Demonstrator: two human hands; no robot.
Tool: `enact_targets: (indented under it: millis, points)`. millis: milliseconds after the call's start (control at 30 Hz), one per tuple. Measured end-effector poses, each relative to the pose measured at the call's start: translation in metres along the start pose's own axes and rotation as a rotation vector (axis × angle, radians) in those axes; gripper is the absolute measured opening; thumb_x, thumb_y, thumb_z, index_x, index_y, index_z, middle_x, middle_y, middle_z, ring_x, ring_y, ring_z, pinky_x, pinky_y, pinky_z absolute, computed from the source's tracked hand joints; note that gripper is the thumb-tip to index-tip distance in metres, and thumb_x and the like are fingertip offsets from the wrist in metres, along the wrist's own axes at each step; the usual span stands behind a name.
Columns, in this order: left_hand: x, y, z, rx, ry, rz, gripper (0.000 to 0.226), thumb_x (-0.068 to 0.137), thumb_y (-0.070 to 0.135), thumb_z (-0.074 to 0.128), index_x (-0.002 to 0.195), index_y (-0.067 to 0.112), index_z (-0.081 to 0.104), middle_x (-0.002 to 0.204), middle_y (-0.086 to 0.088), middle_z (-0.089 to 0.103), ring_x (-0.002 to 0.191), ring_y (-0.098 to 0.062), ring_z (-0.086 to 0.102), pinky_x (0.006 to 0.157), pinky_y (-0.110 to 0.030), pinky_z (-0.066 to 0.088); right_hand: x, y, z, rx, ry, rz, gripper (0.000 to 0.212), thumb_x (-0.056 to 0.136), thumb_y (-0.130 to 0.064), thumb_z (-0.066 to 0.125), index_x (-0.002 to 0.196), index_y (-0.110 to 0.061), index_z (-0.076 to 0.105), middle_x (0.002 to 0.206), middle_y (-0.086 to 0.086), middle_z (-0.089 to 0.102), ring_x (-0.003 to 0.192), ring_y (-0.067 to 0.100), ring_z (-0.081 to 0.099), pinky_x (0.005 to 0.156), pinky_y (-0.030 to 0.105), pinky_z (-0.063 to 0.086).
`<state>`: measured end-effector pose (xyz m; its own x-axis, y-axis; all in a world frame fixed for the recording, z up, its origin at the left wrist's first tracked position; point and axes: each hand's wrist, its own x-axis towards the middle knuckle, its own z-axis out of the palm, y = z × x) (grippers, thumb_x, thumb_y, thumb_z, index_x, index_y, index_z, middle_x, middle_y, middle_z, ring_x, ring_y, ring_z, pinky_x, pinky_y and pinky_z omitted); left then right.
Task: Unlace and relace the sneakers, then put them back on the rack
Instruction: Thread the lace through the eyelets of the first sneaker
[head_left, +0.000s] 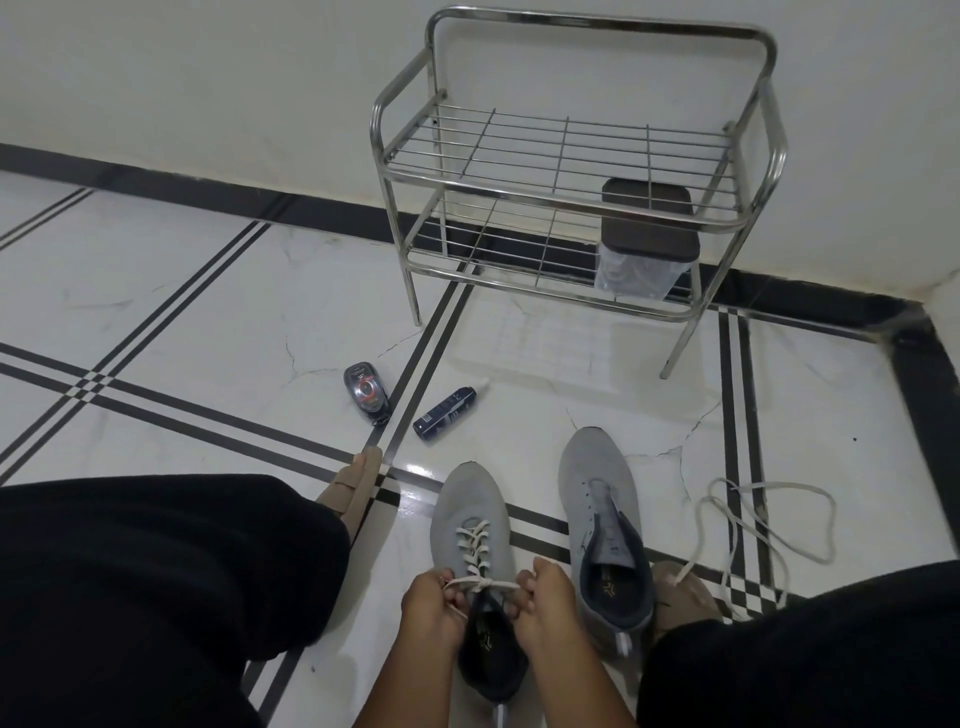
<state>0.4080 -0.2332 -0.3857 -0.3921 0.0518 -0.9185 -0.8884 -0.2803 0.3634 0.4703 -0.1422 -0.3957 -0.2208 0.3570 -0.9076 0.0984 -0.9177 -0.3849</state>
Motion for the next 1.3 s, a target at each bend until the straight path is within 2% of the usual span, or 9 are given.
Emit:
enact_targets:
  millis: [200, 333, 467, 700, 833, 967, 1067, 1200, 1300]
  points:
    - [0.001, 0.006, -0.01, 0.685, 0.007, 0.22, 0.033, 0.098, 0.027, 0.043, 0.086, 0.003, 0.062, 0.08, -0.012, 0.064, 0.072, -0.023, 0.06, 0.069, -0.031, 0.047, -0.001, -0.009, -0.013, -0.718, -0.021, -0.273, 0.02, 0.093, -0.028, 0.051, 0.082, -0.013, 0.055, 0.065, 0.001, 0.053, 0.052, 0.013, 0.046, 0.049, 0.024, 0.033]
    - [-0.011, 0.005, -0.01, 0.882, 0.175, 0.477, 0.042, 0.103, 0.032, 0.03, 0.11, 0.0, 0.056, 0.1, -0.015, 0.058, 0.093, -0.03, 0.054, 0.079, -0.032, 0.039, -0.024, -0.014, -0.032, -1.229, -0.143, -0.11, 0.075, 0.068, -0.065, 0.07, 0.119, -0.017, 0.043, 0.117, 0.005, 0.056, 0.095, 0.019, 0.058, 0.066, 0.025, 0.047]
    - [-0.015, -0.009, -0.017, 0.915, 0.309, 0.384, 0.05, 0.103, 0.03, 0.026, 0.125, -0.008, 0.05, 0.127, -0.027, 0.054, 0.116, -0.04, 0.051, 0.095, -0.04, 0.039, -0.033, -0.004, -0.04, -1.712, -0.133, -0.064, 0.059, 0.081, -0.037, 0.069, 0.13, -0.009, 0.052, 0.13, 0.008, 0.058, 0.117, 0.021, 0.058, 0.091, 0.024, 0.046]
    - [-0.015, -0.021, -0.016, 1.126, 0.214, 0.543, 0.04, 0.098, 0.018, 0.042, 0.136, 0.007, 0.042, 0.135, -0.017, 0.05, 0.121, -0.036, 0.048, 0.098, -0.044, 0.041, -0.045, 0.004, -0.019, -1.295, -0.05, -0.335, 0.027, 0.092, -0.036, 0.051, 0.075, -0.017, 0.06, 0.08, 0.004, 0.068, 0.068, 0.012, 0.07, 0.066, 0.026, 0.059]
    - [-0.029, -0.016, -0.008, 1.197, 0.35, 0.741, 0.056, 0.084, 0.011, 0.064, 0.135, 0.004, 0.043, 0.133, -0.017, 0.05, 0.122, -0.036, 0.048, 0.095, -0.048, 0.043, -0.052, -0.03, -0.022, -1.343, 0.328, -0.699, 0.026, 0.098, -0.028, 0.046, 0.119, -0.019, 0.058, 0.123, 0.006, 0.058, 0.105, 0.028, 0.062, 0.081, 0.034, 0.049]
    - [-0.029, -0.033, 0.02, 1.241, 0.227, 1.068, 0.05, 0.074, -0.004, 0.063, 0.123, -0.001, 0.053, 0.126, -0.022, 0.056, 0.115, -0.04, 0.052, 0.094, -0.048, 0.045, -0.049, -0.055, -0.047, -1.386, 0.37, -0.38, 0.047, 0.1, -0.02, 0.044, 0.145, -0.014, 0.034, 0.145, 0.01, 0.041, 0.13, 0.027, 0.046, 0.101, 0.037, 0.042]
    - [-0.036, -0.043, 0.046, 1.228, -0.006, 1.095, 0.034, 0.089, 0.002, 0.051, 0.122, 0.009, 0.056, 0.12, -0.008, 0.058, 0.112, -0.029, 0.054, 0.09, -0.04, 0.047, -0.045, -0.05, -0.06, -1.537, 0.308, -0.271, 0.039, 0.101, -0.017, 0.042, 0.138, -0.007, 0.047, 0.144, 0.007, 0.046, 0.131, 0.02, 0.045, 0.105, 0.026, 0.038]
    - [-0.037, -0.064, 0.067, 1.28, -0.318, 0.911, 0.008, 0.096, 0.018, 0.049, 0.099, 0.02, 0.055, 0.097, 0.003, 0.059, 0.094, -0.019, 0.058, 0.075, -0.029, 0.043, -0.052, -0.05, -0.066, -1.541, 0.084, -0.27, 0.033, 0.097, -0.015, 0.044, 0.127, -0.009, 0.057, 0.123, 0.01, 0.062, 0.108, 0.024, 0.061, 0.084, 0.028, 0.048]
    - [-0.026, -0.077, 0.07, 1.402, -0.305, 0.779, 0.008, 0.093, 0.027, 0.055, 0.095, 0.021, 0.049, 0.099, 0.0, 0.058, 0.088, -0.019, 0.056, 0.073, -0.031, 0.044, -0.044, -0.07, -0.072, -1.317, -0.13, -0.065, 0.022, 0.087, -0.011, 0.058, 0.105, -0.001, 0.064, 0.09, 0.017, 0.069, 0.057, 0.015, 0.063, 0.055, 0.025, 0.052]
